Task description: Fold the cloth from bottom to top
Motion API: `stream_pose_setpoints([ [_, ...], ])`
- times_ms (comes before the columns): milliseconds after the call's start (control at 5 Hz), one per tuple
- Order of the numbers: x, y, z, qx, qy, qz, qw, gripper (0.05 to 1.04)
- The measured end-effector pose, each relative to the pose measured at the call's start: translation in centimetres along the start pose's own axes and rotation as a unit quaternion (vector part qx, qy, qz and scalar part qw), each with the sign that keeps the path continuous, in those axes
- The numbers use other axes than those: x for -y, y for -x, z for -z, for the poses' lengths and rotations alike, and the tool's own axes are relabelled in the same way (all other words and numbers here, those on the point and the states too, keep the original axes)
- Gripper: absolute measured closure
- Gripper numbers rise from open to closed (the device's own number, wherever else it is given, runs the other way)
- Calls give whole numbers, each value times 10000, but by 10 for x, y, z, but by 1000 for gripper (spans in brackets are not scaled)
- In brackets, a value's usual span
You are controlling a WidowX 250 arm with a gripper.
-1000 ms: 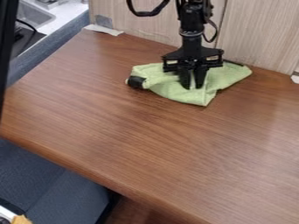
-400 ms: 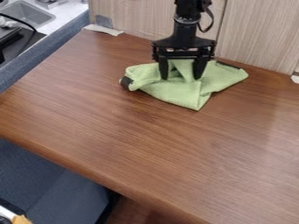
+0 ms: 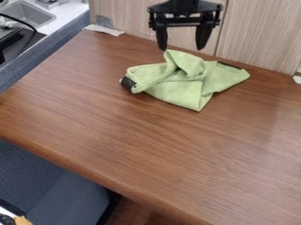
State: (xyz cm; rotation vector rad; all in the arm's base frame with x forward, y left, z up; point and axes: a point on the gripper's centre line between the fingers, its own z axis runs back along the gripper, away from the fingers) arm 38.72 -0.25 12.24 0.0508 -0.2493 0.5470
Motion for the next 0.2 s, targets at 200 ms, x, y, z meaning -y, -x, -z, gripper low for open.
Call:
stream_pose_setpoints([
  [200,-8,9,-9,133,-12,-11,9999,83],
])
